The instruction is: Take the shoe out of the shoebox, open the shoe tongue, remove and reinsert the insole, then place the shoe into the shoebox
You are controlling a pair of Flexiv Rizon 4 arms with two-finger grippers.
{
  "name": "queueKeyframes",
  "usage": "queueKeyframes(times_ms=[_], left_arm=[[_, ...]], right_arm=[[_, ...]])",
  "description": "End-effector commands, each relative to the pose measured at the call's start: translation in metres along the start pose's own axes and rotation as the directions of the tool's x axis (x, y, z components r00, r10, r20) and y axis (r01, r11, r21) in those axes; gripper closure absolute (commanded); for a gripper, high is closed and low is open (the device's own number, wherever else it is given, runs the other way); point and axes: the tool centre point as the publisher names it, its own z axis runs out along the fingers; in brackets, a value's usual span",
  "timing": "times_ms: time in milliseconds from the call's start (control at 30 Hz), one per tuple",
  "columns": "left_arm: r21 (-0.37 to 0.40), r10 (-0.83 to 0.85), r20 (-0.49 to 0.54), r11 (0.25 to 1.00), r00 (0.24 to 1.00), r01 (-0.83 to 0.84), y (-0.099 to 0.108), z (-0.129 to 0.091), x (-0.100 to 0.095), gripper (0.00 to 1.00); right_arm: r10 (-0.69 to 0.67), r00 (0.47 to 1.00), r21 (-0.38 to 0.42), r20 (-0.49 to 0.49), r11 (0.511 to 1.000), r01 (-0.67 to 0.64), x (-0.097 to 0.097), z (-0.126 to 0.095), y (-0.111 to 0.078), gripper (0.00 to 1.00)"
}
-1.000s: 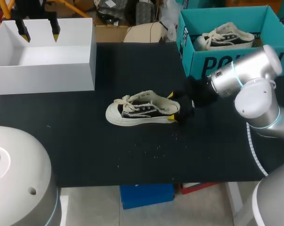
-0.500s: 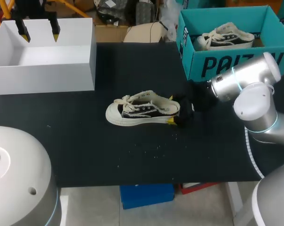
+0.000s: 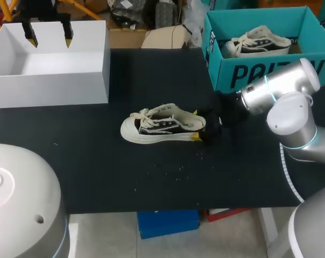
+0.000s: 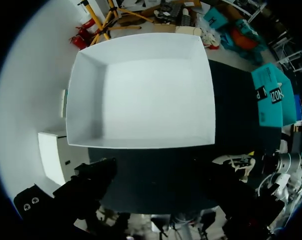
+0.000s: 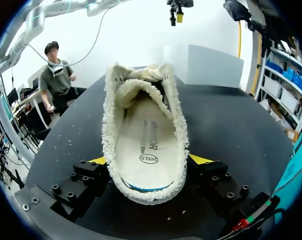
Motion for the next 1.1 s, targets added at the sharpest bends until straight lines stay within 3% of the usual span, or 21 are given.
queueKeyframes(times_ms=[33,467,600,1100], left_arm=[[0.056,0.000,0.040,0.998,0.999,-0.003,0.018,-0.006,0.029,0.00],[0.107,0.065,-0.014,0.992,0.998,-0.063,0.054,0.004,0.122,0.00],[0.075,0.103,-0.030,0.992,0.994,-0.101,0.062,0.010,0.143,0.00],[0.063,0.117,-0.040,0.991,0.992,-0.114,0.062,0.010,0.144,0.00]], right_arm=[[0.001,1.000,0.002,0.000,1.000,-0.001,-0.002,0.003,0.000,1.00],[0.001,1.000,0.002,0.000,1.000,-0.001,-0.002,0.003,0.000,1.00],[0.001,1.000,0.002,0.000,1.000,-0.001,-0.002,0.003,0.000,1.00],[0.001,1.000,0.002,0.000,1.000,-0.001,-0.002,0.003,0.000,1.00]])
